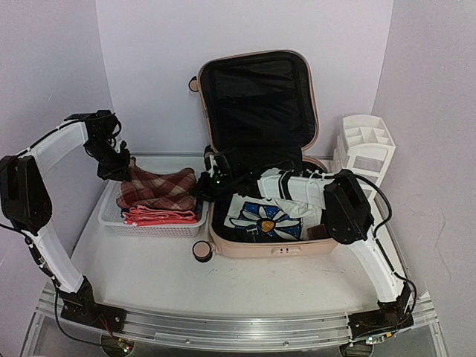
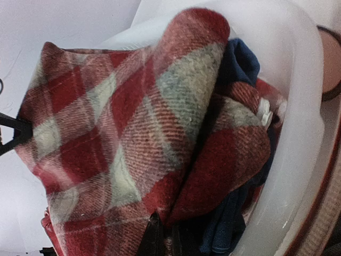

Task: Open, take out, and arrange the luggage

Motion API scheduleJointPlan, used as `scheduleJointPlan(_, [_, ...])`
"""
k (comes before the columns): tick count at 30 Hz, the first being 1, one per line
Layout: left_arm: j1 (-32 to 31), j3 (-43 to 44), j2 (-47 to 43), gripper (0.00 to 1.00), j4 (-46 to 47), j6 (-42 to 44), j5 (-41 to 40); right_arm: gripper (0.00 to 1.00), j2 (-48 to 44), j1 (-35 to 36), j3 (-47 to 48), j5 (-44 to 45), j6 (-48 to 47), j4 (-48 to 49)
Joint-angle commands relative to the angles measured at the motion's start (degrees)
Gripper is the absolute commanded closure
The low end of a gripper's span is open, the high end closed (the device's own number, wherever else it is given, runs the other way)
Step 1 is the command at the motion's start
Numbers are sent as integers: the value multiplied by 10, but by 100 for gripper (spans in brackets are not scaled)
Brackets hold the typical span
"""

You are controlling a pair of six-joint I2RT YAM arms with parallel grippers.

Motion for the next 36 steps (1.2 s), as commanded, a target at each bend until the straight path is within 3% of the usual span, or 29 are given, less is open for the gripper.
scheduleJointPlan(1, [2,-50,18,100,89,3,55,97,7,-3,-21,21,17,13])
scheduleJointPlan(9, [2,-89,73,100,161,6,70,83,-41,5,-65,61,-20,-5])
scheduleJointPlan(12, [1,-93,97,98,161,9,60,72,-69,6,-79,81,-42,-23])
scheduleJointPlan(13, [1,-95,98,94,161,10,52,70,-79,5,-82,89,-52,-33])
scheduleJointPlan(17, [1,-97,53,56,156,19,-22,62,-130,6,-101,131,-97,-71])
scheduleJointPlan(21, [-4,-84,-11,32,147,25,-33,55,-180,6,-134,150,-135,-84])
scheduleJointPlan(23, [-17,-79,-39,26,143,26,-30,55,-204,6,-153,152,-151,-91])
scheduleJointPlan(27, [-76,-69,-76,27,144,31,-18,54,-255,-2,-206,159,-177,-116])
scheduleJointPlan(36, [-170,-39,-9,67,202,3,66,55,-410,-79,-398,158,-182,-150])
